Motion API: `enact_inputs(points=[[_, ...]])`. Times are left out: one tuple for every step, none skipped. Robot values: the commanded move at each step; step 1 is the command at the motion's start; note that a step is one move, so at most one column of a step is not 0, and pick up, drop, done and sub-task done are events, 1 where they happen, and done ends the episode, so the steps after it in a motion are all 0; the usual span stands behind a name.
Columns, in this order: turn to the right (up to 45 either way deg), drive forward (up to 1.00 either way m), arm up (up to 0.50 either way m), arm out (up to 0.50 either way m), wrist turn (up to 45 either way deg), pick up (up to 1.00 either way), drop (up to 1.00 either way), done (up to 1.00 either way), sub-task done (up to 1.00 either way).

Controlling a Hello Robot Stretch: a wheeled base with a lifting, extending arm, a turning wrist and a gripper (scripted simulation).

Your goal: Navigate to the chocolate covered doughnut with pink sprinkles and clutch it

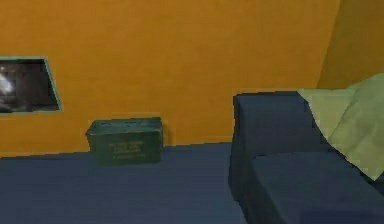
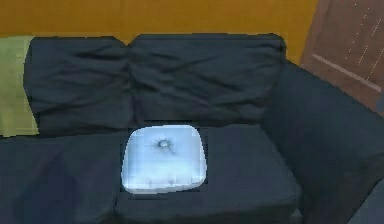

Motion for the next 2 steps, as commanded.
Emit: enact_inputs(points=[[-45.0,0.00,0.00,0.00,0.0,0.00,0.00,0.00,0.00],[-3.0,0.00,0.00,0.00,0.0,0.00,0.00,0.00,0.00]])
